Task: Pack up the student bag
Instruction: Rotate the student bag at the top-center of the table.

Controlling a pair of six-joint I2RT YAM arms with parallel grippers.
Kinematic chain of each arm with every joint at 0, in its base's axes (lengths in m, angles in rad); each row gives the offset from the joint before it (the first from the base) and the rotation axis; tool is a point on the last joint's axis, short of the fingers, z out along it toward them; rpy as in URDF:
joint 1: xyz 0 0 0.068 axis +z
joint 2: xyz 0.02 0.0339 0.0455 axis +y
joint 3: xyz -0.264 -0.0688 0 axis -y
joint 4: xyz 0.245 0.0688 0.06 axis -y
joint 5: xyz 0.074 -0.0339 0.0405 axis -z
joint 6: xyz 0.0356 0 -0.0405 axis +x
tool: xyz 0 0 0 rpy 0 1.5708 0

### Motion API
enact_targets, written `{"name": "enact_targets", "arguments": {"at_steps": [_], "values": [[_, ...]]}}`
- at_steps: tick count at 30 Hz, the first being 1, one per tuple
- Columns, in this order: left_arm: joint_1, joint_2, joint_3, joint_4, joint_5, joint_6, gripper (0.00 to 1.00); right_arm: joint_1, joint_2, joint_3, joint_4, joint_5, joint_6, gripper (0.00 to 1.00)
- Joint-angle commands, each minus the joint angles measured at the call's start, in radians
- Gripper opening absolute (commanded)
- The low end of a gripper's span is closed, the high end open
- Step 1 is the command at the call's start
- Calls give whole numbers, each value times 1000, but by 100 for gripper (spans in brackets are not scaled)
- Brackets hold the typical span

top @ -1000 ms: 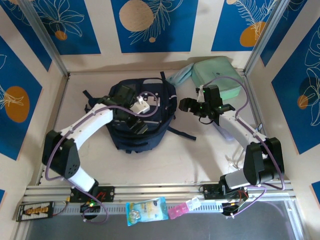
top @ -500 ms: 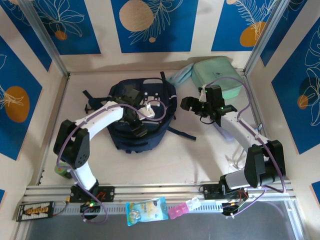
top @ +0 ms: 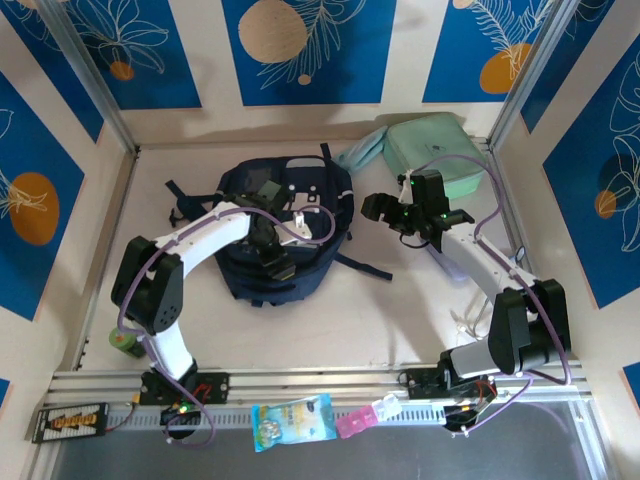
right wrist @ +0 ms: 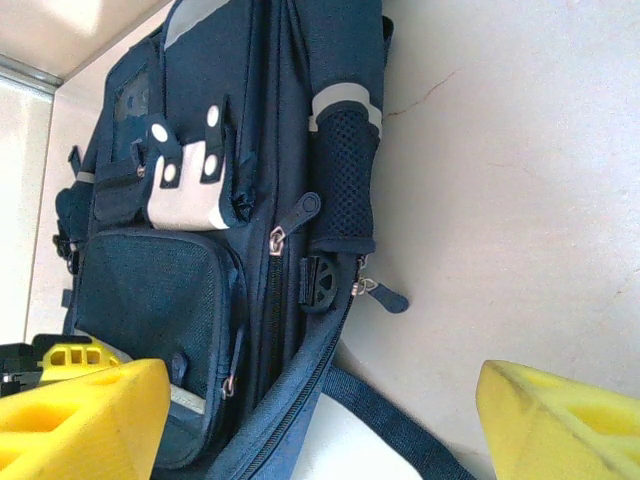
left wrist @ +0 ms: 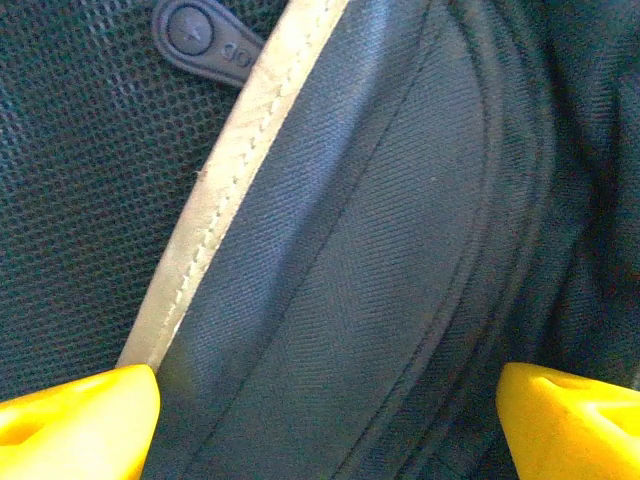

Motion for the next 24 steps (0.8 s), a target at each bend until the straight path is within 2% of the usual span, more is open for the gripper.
{"name": "enact_targets", "arguments": {"at_steps": [1,3,11,16,20,24], "values": [[-5,-17,-4,-13,8,35,84,-4,16,-3,-5,-18,21,80],[-5,-14,-18,21,-43,40,79,-5,19,-3,-4,-20,25,80],[-9,20,-14,73,-110,57,68,-6,24,0,-5,-23,29,80],[-21,52,-8,83,-187,68,53,-11,21,-2,-9,-22,30,80],[-20,-1,-24,119,-171,63,44,-11,17,-8,-9,-23,26,79],[-18,-91,-50,174,-137,44,27,-10,27,-3,0,-41,23,79]]}}
